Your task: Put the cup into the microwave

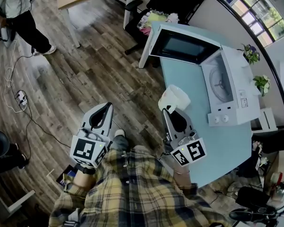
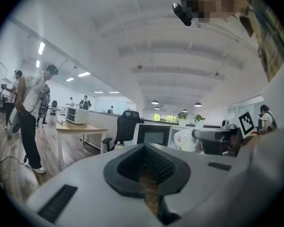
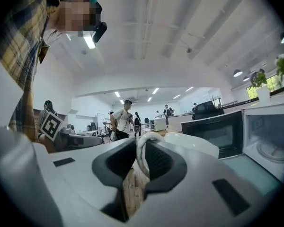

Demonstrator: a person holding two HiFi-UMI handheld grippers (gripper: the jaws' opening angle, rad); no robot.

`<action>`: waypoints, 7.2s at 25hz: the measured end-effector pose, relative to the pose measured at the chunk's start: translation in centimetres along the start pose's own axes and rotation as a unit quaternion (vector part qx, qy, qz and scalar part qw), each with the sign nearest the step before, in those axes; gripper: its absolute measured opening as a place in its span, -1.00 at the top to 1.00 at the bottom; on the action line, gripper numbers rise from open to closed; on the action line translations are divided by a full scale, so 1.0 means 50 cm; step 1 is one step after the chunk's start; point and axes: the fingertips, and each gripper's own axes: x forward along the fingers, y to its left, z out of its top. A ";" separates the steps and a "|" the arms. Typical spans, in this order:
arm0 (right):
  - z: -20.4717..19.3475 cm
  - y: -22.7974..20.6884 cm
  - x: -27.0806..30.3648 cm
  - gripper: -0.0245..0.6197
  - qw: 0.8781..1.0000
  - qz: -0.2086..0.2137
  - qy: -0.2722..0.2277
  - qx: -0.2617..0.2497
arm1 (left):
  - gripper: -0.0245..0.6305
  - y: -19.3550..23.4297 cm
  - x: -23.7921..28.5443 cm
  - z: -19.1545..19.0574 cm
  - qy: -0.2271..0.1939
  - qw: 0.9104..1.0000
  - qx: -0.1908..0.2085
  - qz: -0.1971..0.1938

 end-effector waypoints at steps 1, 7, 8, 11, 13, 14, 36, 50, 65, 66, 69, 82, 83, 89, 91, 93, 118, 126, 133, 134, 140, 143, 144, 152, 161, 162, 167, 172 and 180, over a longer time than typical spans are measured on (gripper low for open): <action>-0.003 0.001 0.009 0.72 1.000 -0.005 0.000 0.001 | 0.95 0.012 0.004 -0.003 0.003 1.000 0.001 -0.003; -0.018 0.006 0.041 0.72 1.000 -0.027 0.011 0.002 | 0.95 0.053 0.028 -0.022 0.024 0.999 -0.001 -0.022; -0.022 0.005 0.041 0.72 0.999 -0.030 0.014 0.003 | 0.95 0.053 0.032 -0.026 0.030 0.999 0.001 -0.026; -0.030 -0.001 0.040 0.72 0.999 -0.043 0.020 0.007 | 0.95 0.056 0.046 -0.035 0.046 0.998 0.010 -0.034; -0.035 -0.004 0.040 0.72 0.999 -0.048 0.022 0.009 | 0.95 0.059 0.055 -0.039 0.053 0.998 0.011 -0.038; -0.038 -0.006 0.041 0.72 0.998 -0.050 0.023 0.010 | 0.95 0.060 0.059 -0.041 0.055 0.998 0.011 -0.040; -0.025 -0.294 0.100 0.72 0.987 -0.157 0.012 0.034 | 0.95 -0.002 0.400 -0.004 0.077 0.984 0.032 -0.156; -0.001 -0.502 0.011 0.72 0.960 -0.273 -0.008 0.066 | 0.95 -0.197 0.650 0.015 0.114 0.946 0.063 -0.298; -0.013 -0.595 -0.100 0.72 0.937 -0.341 -0.018 0.067 | 0.95 -0.407 0.783 -0.011 0.129 0.899 0.090 -0.410; -0.015 -0.595 -0.105 0.72 0.936 -0.345 -0.019 0.067 | 0.95 -0.414 0.785 -0.014 0.130 0.896 0.091 -0.415; -0.018 -0.598 -0.115 0.72 0.930 -0.360 -0.022 0.068 | 0.95 -0.431 0.793 -0.016 0.131 0.888 0.093 -0.430; -0.022 -0.597 -0.128 0.72 0.897 -0.435 -0.016 0.074 | 0.95 -0.467 0.824 -0.020 0.142 0.846 0.100 -0.504; -0.021 -0.599 -0.128 0.72 0.894 -0.441 -0.015 0.074 | 0.95 -0.468 0.828 -0.020 0.143 0.843 0.100 -0.508; -0.022 -0.607 -0.130 0.72 0.882 -0.466 -0.009 0.075 | 0.95 -0.474 0.839 -0.028 0.150 0.828 0.100 -0.531; -0.023 -0.609 -0.129 0.72 0.880 -0.470 -0.008 0.076 | 0.95 -0.474 0.841 -0.030 0.153 0.825 0.099 -0.535; -0.024 -0.611 -0.128 0.72 0.879 -0.472 -0.006 0.076 | 0.95 -0.475 0.842 -0.034 0.156 0.822 0.099 -0.538; -0.080 -0.725 -0.088 0.72 0.888 -0.455 0.019 0.059 | 0.95 -0.486 0.848 -0.121 0.206 0.798 0.087 -0.559; -0.105 -0.766 -0.084 0.71 0.889 -0.454 0.024 0.047 | 0.95 -0.491 0.848 -0.134 0.209 0.795 0.089 -0.562; -0.123 -0.796 -0.074 0.71 0.887 -0.461 0.040 0.004 | 0.95 -0.483 0.846 -0.143 0.215 0.797 0.092 -0.557; -0.125 -0.800 -0.072 0.71 0.886 -0.461 0.041 0.000 | 0.95 -0.481 0.847 -0.145 0.216 0.797 0.093 -0.556; -0.134 -0.823 -0.068 0.71 0.880 -0.472 0.048 -0.029 | 0.95 -0.475 0.843 -0.151 0.223 0.797 0.089 -0.555; -0.142 -0.833 -0.065 0.71 0.877 -0.475 0.054 -0.052 | 0.95 -0.474 0.841 -0.154 0.227 0.795 0.089 -0.556; -0.144 -0.836 -0.062 0.71 0.876 -0.475 0.055 -0.057 | 0.95 -0.473 0.841 -0.155 0.228 0.794 0.090 -0.556; -0.160 -0.872 -0.063 0.72 0.854 -0.510 0.069 -0.077 | 0.95 -0.471 0.838 -0.160 0.230 0.794 0.090 -0.556; -0.176 -0.924 -0.050 0.72 0.832 -0.528 0.111 -0.129 | 0.95 -0.464 0.838 -0.165 0.232 0.795 0.090 -0.553; -0.179 -0.929 -0.043 0.72 0.831 -0.527 0.115 -0.134 | 0.95 -0.463 0.838 -0.164 0.232 0.796 0.090 -0.552; -0.186 -0.949 -0.019 0.72 0.824 -0.529 0.126 -0.159 | 0.95 -0.457 0.843 -0.165 0.230 0.801 0.089 -0.546; -0.204 -0.957 -0.007 0.72 0.820 -0.529 0.137 -0.169 | 0.95 -0.448 0.847 -0.170 0.229 0.804 0.091 -0.542; -0.226 -0.971 -0.022 0.75 0.811 -0.547 0.136 -0.158 | 0.95 -0.426 0.849 -0.174 0.233 0.806 0.089 -0.536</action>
